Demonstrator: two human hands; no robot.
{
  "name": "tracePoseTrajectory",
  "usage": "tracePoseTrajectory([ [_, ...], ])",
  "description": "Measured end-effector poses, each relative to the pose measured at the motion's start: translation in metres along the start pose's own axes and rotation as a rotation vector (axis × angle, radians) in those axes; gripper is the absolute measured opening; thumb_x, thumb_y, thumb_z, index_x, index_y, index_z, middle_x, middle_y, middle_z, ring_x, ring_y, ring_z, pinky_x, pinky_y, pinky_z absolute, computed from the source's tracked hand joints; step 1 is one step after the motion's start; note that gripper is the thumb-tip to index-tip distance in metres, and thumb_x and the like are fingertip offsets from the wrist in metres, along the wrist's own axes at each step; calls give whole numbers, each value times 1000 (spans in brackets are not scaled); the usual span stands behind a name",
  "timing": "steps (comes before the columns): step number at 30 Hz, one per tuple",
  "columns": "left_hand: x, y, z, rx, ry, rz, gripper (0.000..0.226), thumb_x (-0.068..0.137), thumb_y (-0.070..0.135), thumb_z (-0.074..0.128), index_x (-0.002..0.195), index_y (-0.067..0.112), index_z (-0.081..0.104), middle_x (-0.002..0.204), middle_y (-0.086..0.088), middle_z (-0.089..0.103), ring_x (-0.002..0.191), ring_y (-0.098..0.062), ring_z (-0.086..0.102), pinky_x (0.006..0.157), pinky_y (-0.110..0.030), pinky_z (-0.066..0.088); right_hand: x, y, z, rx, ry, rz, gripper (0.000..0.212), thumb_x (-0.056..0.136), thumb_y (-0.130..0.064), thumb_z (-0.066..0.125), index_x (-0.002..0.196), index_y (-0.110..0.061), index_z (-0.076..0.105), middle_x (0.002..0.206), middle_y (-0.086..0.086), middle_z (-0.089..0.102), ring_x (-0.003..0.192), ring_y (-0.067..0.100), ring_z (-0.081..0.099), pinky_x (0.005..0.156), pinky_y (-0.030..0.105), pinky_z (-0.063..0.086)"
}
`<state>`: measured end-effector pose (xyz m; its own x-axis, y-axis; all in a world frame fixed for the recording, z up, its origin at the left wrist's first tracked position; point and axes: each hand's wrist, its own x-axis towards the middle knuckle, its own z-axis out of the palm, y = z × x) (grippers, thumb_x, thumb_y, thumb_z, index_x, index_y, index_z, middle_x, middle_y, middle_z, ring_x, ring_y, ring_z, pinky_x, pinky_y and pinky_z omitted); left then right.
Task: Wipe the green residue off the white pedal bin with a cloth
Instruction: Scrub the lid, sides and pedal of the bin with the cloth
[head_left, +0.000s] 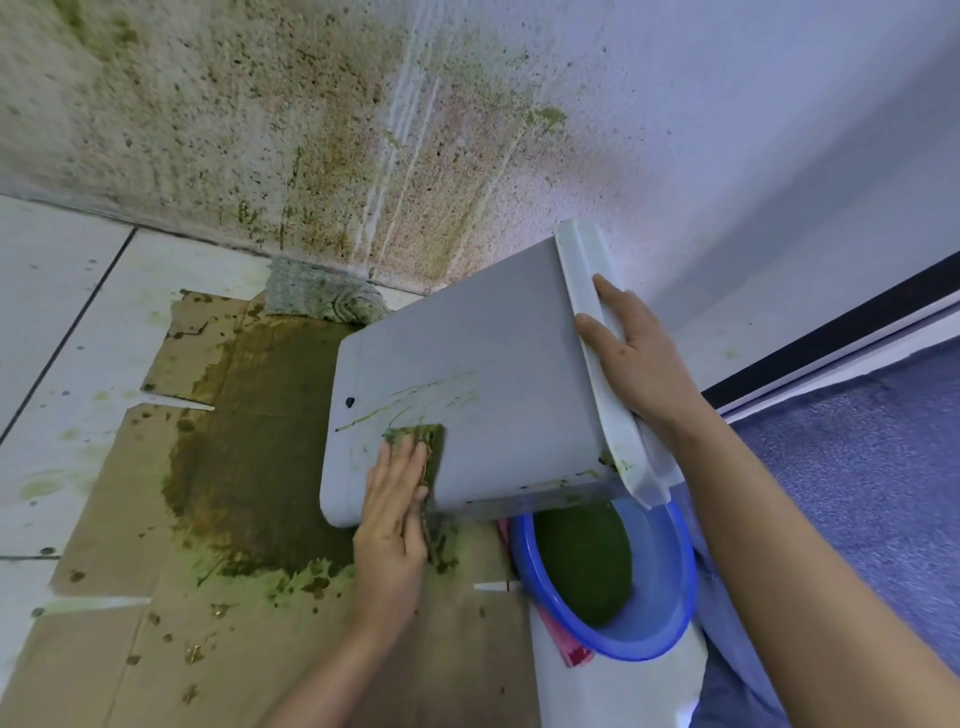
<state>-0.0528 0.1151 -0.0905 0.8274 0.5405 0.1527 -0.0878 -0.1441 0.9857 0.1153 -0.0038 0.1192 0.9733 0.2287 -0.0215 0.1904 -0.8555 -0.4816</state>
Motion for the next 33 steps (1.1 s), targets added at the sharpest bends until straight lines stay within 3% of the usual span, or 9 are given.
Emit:
tracePoseTrajectory([
  [2,0,20,7,-55,9,-69,60,95,-11,49,144,23,45,156,25,31,150,-6,20,122,-52,20,1,-1,1,-16,0,-3,57,98,-53,41,151,-41,26,160,-1,26,147,19,25,118,50,23],
  [6,15,80,37,-45,-199,295,58,96,-2,52,148,20,41,159,8,34,152,-15,19,124,-41,15,5,-10,6,-16,-3,-19,58,97,-53,42,151,-41,26,158,3,28,146,21,27,118,48,23],
  [8,26,81,39,-44,-226,320,52,98,2,51,147,18,42,157,4,38,151,-15,22,123,-41,19,5,-12,6,-34,-4,-23,57,98,-53,42,151,-40,26,158,4,28,145,22,27,118,48,23],
  [13,24,9,-5,-79,16,-129,40,100,8,49,136,25,53,145,22,44,146,2,27,121,-34,23,-2,-8,2,-19,16,-7,56,98,-52,44,151,-40,29,160,0,27,146,20,26,119,46,22],
  [17,31,-7,-21,-30,243,-385,37,101,5,48,133,22,51,144,7,50,143,-5,33,121,-42,27,-1,-16,3,-2,11,-5,56,97,-52,45,150,-41,30,160,-2,26,146,19,26,119,45,22],
  [19,28,30,-8,-102,126,-298,37,102,10,49,135,27,50,148,12,45,145,0,29,122,-33,23,-3,-18,5,-14,2,-9,56,97,-53,45,150,-42,29,160,-2,26,146,20,26,119,46,22],
  [23,54,106,33,-22,-244,154,44,105,32,38,149,35,30,158,21,23,149,4,6,120,-15,4,0,-26,6,2,6,-6,57,97,-51,47,150,-42,29,162,-1,22,148,20,23,120,44,19],
  [28,118,73,36,105,-325,13,47,107,37,30,154,36,20,155,26,8,149,-2,-2,120,-39,-9,-2,-26,5,-8,-10,8,56,98,-50,45,151,-42,27,163,-2,20,148,19,21,121,43,18],
  [33,118,14,8,98,-229,-158,47,108,28,31,154,25,24,162,11,15,152,-12,0,119,-32,-9,-4,-19,2,-1,6,3,54,99,-48,44,150,-40,29,161,-2,25,146,19,25,119,44,21],
])
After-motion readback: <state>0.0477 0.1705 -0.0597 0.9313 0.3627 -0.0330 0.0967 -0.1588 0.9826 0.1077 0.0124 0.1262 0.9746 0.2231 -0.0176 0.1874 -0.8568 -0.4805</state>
